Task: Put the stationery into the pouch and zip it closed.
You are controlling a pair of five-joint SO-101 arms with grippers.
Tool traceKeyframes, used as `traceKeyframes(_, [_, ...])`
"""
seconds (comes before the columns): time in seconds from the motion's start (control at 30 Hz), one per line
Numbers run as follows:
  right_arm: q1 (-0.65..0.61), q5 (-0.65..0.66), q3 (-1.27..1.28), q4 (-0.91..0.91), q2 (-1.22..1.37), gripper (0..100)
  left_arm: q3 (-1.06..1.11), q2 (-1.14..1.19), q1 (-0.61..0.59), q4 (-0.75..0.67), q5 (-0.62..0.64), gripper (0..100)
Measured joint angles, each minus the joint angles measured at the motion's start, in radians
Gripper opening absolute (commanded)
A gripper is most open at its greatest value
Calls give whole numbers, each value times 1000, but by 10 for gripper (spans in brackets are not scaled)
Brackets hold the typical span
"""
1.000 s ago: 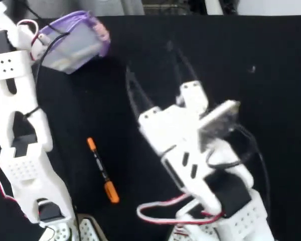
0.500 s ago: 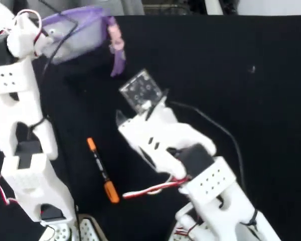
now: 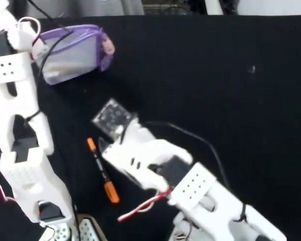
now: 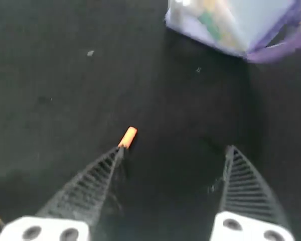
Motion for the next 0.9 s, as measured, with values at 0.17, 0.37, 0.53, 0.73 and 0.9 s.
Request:
traceKeyframes(0.17, [-48,-29,8,-78,137,279,0,2,-58,-6,0,28])
traceKeyframes(0.37, [-68,-77,-132,-89,500,279,0,2,-84,-6,0,28])
traceKeyframes(0.53, [-117,-83,-324,2,779,279,0,2,-84,-17,0,28])
traceKeyframes(0.73, [-130,-83,-474,37,971,279,0,2,-84,-17,-3,29])
traceKeyframes(0.9, [-132,-81,-578,91,1086,184,0,2,-84,-17,-8,29])
